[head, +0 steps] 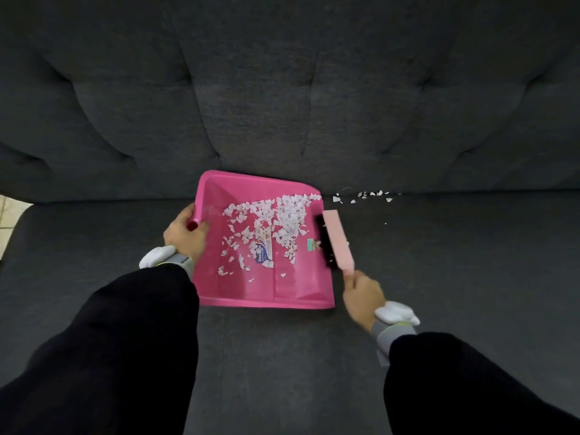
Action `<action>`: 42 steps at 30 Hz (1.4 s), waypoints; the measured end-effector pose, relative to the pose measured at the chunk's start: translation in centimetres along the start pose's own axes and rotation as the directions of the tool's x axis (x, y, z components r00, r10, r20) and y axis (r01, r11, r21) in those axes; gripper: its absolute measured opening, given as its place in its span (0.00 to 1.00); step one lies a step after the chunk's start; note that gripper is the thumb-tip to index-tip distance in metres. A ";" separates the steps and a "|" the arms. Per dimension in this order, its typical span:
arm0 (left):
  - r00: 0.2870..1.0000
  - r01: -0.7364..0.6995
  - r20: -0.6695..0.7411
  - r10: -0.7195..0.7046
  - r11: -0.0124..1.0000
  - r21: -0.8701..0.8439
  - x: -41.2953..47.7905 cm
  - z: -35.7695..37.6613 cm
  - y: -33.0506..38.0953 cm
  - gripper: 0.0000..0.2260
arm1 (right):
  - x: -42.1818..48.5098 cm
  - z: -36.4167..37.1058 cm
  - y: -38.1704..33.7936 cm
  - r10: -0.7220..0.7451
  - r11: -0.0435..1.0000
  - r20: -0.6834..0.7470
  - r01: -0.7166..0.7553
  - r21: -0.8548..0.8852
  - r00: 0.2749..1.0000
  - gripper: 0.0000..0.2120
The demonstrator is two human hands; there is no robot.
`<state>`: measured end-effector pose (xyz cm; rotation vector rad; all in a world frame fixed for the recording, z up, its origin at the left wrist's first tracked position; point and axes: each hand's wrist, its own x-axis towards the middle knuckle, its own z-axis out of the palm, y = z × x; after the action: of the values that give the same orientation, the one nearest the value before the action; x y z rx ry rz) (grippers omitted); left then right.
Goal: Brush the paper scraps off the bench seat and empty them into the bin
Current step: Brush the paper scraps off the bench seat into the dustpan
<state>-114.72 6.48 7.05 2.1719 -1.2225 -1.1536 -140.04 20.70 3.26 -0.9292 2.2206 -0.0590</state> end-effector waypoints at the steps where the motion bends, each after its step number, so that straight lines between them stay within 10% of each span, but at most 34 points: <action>1: 1.000 0.004 -0.001 -0.004 1.000 0.001 0.1 0.0 -0.1 0.21 | -0.3 0.2 -0.2 -0.017 0.999 0.028 0.016 0.038 0.999 0.17; 12: 0.997 0.061 -0.058 -0.058 0.997 0.050 1.8 0.5 1.4 0.21 | 7.5 -11.0 2.3 0.370 0.864 -0.263 -0.225 0.450 0.891 0.20; 20: 0.993 0.073 -0.099 -0.068 0.996 0.048 3.1 0.9 1.0 0.20 | 11.4 -12.4 -0.3 0.436 0.850 -0.034 -0.399 0.344 0.899 0.14; 31: 0.995 0.076 -0.071 -0.076 0.997 -0.003 2.0 0.9 1.4 0.20 | 6.7 -7.8 -0.9 -0.059 0.992 0.089 0.068 -0.102 0.994 0.21; 35: 0.996 0.075 -0.047 -0.073 0.996 0.042 2.0 0.6 1.6 0.21 | 4.5 -8.0 -1.1 -0.277 0.961 0.231 0.265 0.082 0.933 0.22; 42: 0.998 0.048 -0.044 -0.046 0.998 0.050 1.2 0.4 1.8 0.21 | 6.0 -10.1 2.6 -0.241 0.970 0.008 0.241 -0.002 0.970 0.23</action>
<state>-115.64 4.52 7.41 2.2623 -1.2016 -1.1000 -150.87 16.58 6.35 -1.1951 2.0908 -0.1648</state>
